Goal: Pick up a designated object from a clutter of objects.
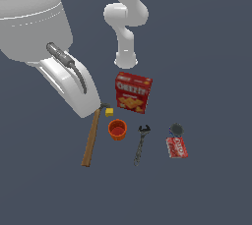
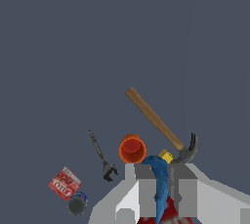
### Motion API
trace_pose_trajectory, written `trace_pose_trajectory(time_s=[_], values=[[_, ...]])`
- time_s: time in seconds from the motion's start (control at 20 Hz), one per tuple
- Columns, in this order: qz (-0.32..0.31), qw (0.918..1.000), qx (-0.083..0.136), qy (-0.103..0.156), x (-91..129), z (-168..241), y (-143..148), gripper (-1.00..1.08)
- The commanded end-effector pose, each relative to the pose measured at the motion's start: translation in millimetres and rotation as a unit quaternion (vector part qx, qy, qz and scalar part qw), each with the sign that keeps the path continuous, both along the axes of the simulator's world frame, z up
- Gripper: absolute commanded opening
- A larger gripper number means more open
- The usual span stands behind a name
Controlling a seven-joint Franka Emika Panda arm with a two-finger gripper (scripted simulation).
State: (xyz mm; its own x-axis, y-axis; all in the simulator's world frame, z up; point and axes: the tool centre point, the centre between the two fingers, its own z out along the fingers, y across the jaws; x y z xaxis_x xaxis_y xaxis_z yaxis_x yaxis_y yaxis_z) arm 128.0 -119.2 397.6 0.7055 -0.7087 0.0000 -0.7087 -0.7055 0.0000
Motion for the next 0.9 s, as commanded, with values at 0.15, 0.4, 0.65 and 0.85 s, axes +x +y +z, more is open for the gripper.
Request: trace_pose_trajectory(time_s=[0.15, 0.4, 0.65, 0.85], values=[[0.000, 1.0000, 0.000, 0.000, 1, 1, -1, -1.00], [0.000, 1.0000, 0.000, 0.000, 6, 6, -3, -1.00], [0.000, 1.0000, 0.000, 0.000, 13, 12, -6, -1.00], [0.000, 1.0000, 0.000, 0.000, 15, 15, -7, -1.00]])
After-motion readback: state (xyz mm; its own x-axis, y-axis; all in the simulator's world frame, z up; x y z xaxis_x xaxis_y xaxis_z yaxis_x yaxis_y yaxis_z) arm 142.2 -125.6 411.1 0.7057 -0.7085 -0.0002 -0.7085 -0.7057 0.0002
